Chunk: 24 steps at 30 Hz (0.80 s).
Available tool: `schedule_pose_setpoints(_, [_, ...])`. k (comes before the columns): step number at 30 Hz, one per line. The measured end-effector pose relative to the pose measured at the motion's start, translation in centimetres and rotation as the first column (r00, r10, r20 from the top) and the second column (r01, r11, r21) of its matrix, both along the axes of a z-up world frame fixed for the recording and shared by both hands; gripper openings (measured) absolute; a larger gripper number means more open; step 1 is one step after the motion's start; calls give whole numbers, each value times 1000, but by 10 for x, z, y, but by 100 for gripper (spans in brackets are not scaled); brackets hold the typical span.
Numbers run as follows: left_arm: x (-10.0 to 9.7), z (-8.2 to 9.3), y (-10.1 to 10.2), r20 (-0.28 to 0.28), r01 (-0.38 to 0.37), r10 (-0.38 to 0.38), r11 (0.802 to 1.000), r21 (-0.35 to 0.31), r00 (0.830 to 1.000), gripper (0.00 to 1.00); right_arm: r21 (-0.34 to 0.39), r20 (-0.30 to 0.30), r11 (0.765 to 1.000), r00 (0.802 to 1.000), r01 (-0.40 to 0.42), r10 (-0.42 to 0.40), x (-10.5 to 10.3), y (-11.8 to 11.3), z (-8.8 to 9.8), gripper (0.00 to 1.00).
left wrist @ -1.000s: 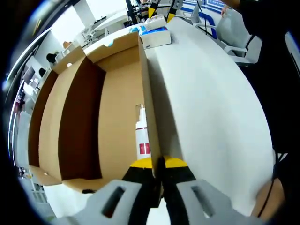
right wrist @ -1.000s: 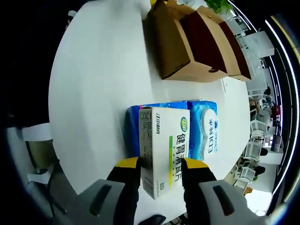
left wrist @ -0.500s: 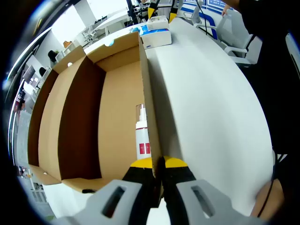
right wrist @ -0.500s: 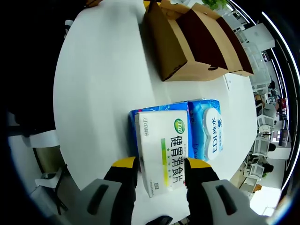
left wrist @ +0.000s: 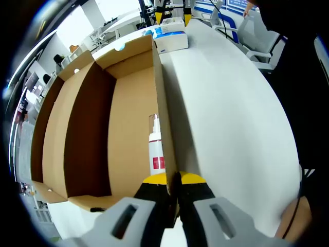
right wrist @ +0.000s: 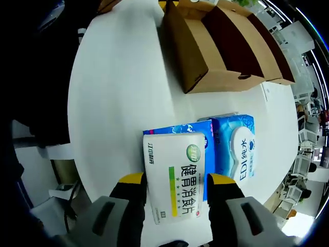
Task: Operate the shoe box by opening the lid, removing the specified soft item, and placing it in the target area until the item is outside and the box remains undamaged.
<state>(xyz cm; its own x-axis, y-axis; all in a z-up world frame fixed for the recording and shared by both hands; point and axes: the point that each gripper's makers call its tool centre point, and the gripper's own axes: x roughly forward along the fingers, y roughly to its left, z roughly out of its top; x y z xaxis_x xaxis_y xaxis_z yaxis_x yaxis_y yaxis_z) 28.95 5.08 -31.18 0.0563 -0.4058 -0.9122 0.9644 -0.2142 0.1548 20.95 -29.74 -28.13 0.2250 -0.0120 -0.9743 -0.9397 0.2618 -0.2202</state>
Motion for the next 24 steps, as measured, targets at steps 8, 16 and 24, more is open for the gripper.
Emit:
schedule_pose_setpoints(8, [0,0,0,4,5,-5,1000,4,1000,4,-12,-39,997,996,-77,76,1,5,0,44])
schedule_pose_setpoints(16, [-2,-1,1,4,4,-4,1000,3,1000,4,-33,-55,993,992,-116,114,5,10,-1,44])
schedule_pose_setpoints(24, [-5,-2,2,4,5,-5,1000,3,1000,4,-60,-55,984,985,-165,162,8,11,-3,44])
